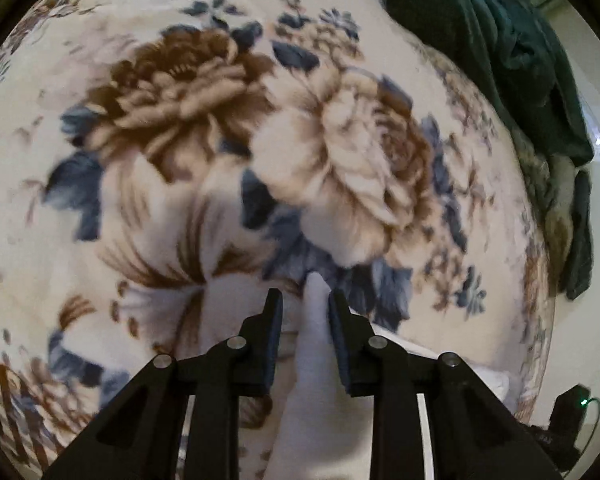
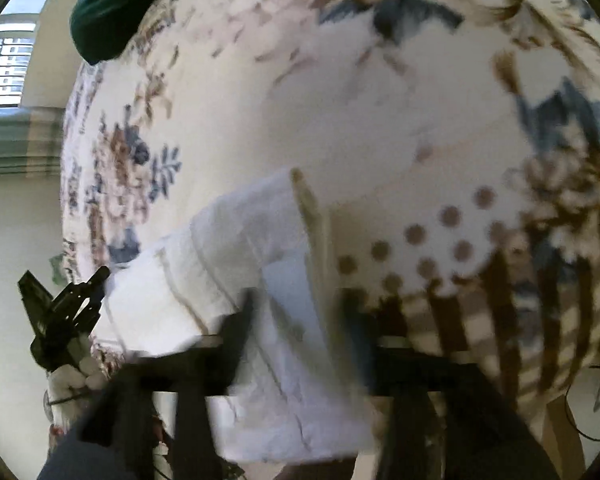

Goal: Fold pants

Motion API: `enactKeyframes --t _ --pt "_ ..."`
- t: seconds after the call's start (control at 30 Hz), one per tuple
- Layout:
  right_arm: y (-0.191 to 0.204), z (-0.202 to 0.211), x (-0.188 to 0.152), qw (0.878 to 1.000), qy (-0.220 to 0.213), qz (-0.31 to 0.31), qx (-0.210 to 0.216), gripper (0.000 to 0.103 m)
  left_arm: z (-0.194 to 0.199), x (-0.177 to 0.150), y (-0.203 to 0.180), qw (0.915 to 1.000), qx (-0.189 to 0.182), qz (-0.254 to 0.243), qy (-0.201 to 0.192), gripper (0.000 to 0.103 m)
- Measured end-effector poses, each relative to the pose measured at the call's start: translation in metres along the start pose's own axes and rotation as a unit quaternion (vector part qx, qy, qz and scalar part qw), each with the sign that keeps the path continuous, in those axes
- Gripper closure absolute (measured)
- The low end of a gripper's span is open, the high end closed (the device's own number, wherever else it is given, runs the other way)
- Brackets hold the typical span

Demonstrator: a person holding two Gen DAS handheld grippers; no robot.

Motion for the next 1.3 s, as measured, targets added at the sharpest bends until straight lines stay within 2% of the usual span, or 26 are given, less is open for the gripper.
enactKeyframes --t 0.07,0.1,0.13,0.2,0.27,0.3,0.33,0.37,0.4,0.5,0.57,0.6,0.63,0.7,0.77,0.8,0.83,1.03,1.1,1.17,1.3 --pt "-0.008 0.013 -0.009 1.0 -0.003 -0.001 0.002 0.032 0.014 0.003 0.002 1.0 0.004 0.002 -0.003 0.073" --pt "-0.013 0.017 -0.017 1.0 0.003 -0.006 0.001 0.032 0.022 0.002 0.0 0.9999 -0.005 0.003 -0.008 0.065" --pt "-0.021 0.018 -0.028 1.0 0.014 -0.019 -0.001 0.032 0.033 -0.002 -0.002 0.9998 -0.011 0.0 -0.014 0.047" --pt "-0.039 0.014 -0.047 0.998 0.038 -0.05 -0.001 0.032 0.047 -0.015 -0.005 0.9998 -0.01 -0.003 -0.019 0.021" --pt "-0.05 -0.001 -0.066 0.993 0.067 -0.096 0.004 0.032 0.055 -0.035 -0.004 0.9999 0.003 -0.006 -0.014 0.021" --pt "-0.053 -0.01 -0.076 0.989 0.077 -0.124 0.026 0.034 0.055 -0.047 -0.004 0.9999 0.006 -0.005 -0.008 0.021" --pt "-0.051 -0.015 -0.08 0.986 0.078 -0.137 0.043 0.058 0.053 -0.059 -0.006 1.0 0.002 -0.004 0.0 0.021" --pt "-0.048 -0.022 -0.087 0.982 0.082 -0.158 0.061 0.077 0.051 -0.07 -0.005 0.9999 0.007 -0.006 0.008 0.021" --pt "-0.047 -0.025 -0.092 0.981 0.082 -0.166 0.054 0.077 0.047 -0.085 -0.003 0.9995 0.022 -0.01 0.018 0.021" --pt "-0.043 -0.01 -0.095 0.99 0.034 -0.136 -0.001 0.084 0.033 -0.116 0.001 0.9986 0.035 -0.01 0.039 0.021" --pt "-0.049 -0.001 -0.092 0.99 0.016 -0.142 -0.013 0.084 0.024 -0.136 0.007 0.9975 0.036 0.005 0.061 0.021" --pt "-0.053 -0.006 -0.093 0.988 0.027 -0.15 -0.001 0.084 0.021 -0.142 0.008 0.9972 0.032 0.011 0.067 0.02" --pt "-0.053 -0.01 -0.094 0.987 0.035 -0.156 0.016 0.079 0.019 -0.146 0.01 0.9971 0.03 0.016 0.068 0.015" --pt "-0.054 -0.013 -0.096 0.984 0.051 -0.163 0.057 0.07 0.016 -0.15 0.012 0.9967 0.038 0.011 0.07 0.013" --pt "-0.045 -0.015 -0.104 0.981 0.068 -0.15 0.106 0.052 0.014 -0.156 0.011 0.9961 0.038 0.004 0.079 0.012" --pt "-0.039 -0.016 -0.108 0.979 0.072 -0.144 0.128 0.046 0.012 -0.158 0.009 0.9957 0.04 -0.001 0.084 0.006" --pt "-0.032 -0.02 -0.115 0.978 0.079 -0.131 0.144 0.036 0.011 -0.159 0.007 0.9954 0.041 -0.007 0.086 0.001" --pt "0.003 -0.056 -0.128 0.978 0.097 -0.098 0.158 0.035 -0.002 -0.175 -0.008 0.9914 0.051 -0.05 0.11 0.0" --pt "0.01 -0.064 -0.126 0.978 0.088 -0.1 0.162 0.034 -0.005 -0.177 -0.012 0.9907 0.053 -0.055 0.113 0.0" --pt "0.014 -0.068 -0.125 0.978 0.078 -0.101 0.166 0.028 -0.006 -0.176 -0.013 0.9905 0.057 -0.055 0.112 0.0" --pt "0.022 -0.067 -0.125 0.977 0.064 -0.105 0.175 0.026 -0.01 -0.177 -0.015 0.991 0.05 -0.047 0.115 0.0"
Point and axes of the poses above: each gripper's, at about its wrist camera, not at the fingertips, and z roughly against the way its jaws point, y to its left, x to its top, the point moved 10 cm from there along -z, roughly the way its jaws point, and after that the axes turned 10 degrees about -x, right-handed, at the moved point
